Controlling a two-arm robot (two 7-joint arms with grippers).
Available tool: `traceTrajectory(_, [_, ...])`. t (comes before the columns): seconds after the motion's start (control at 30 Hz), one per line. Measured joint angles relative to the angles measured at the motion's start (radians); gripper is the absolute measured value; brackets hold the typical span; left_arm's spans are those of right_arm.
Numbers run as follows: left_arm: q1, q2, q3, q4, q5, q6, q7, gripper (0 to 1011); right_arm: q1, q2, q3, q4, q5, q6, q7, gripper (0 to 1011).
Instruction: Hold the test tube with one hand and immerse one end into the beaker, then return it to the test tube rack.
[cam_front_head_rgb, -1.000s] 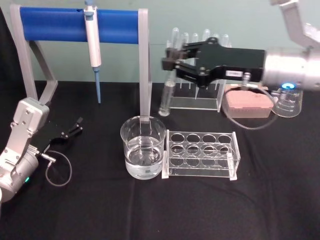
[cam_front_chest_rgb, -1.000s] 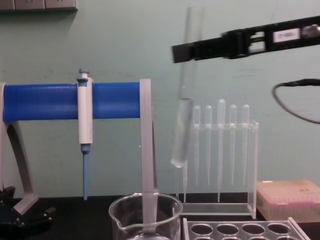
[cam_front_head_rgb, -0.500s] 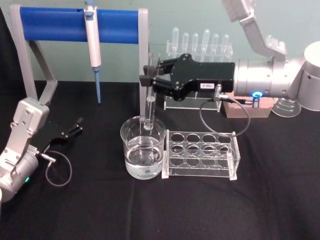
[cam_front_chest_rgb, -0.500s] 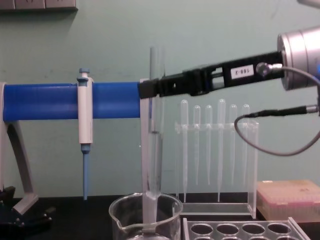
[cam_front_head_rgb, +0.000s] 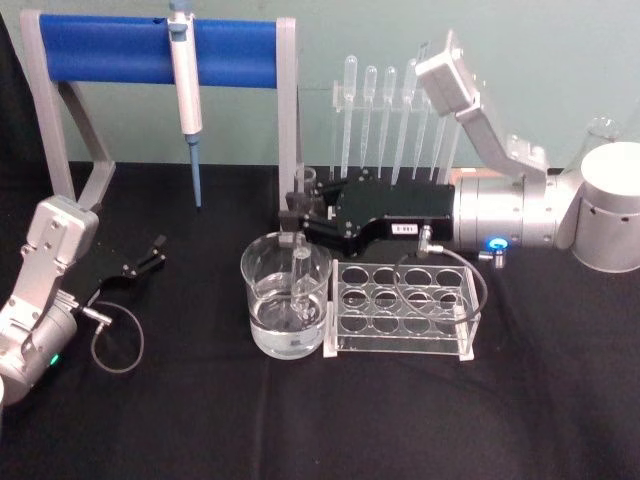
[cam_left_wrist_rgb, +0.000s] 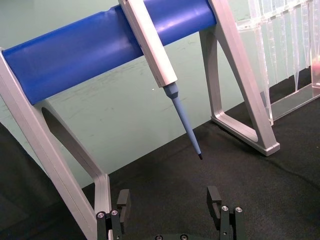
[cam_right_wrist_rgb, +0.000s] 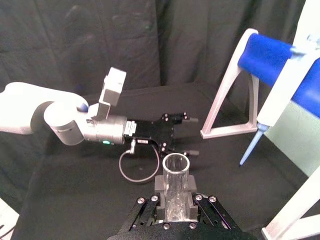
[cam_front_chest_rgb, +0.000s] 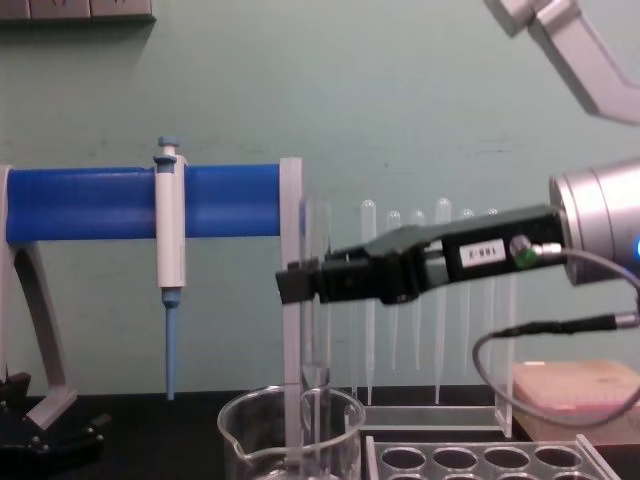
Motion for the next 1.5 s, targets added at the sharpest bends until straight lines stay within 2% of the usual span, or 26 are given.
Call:
traceTrajectory(0.3, [0.000,0.000,0.000,0.000,0.000,0.000,0.000,1000,-0.025,-0.017,-0.001,0.039,-0.030,-0.040,-0.005,234])
traceTrajectory(0.6, [0.000,0.000,0.000,0.000,0.000,0.000,0.000,1000,-0.037,-0.034,0.014,0.056,-0.055,-0.071,-0.005,234])
traceTrajectory(0.97, [0.000,0.000,0.000,0.000,0.000,0.000,0.000,1000,-0.029,-0.064,0.022,0.081,-0.078,-0.084,0.004,234])
traceTrajectory(1.5, [0.000,0.000,0.000,0.000,0.000,0.000,0.000,1000,-0.011,-0.111,0.021,0.159,-0.116,-0.111,0.020,234])
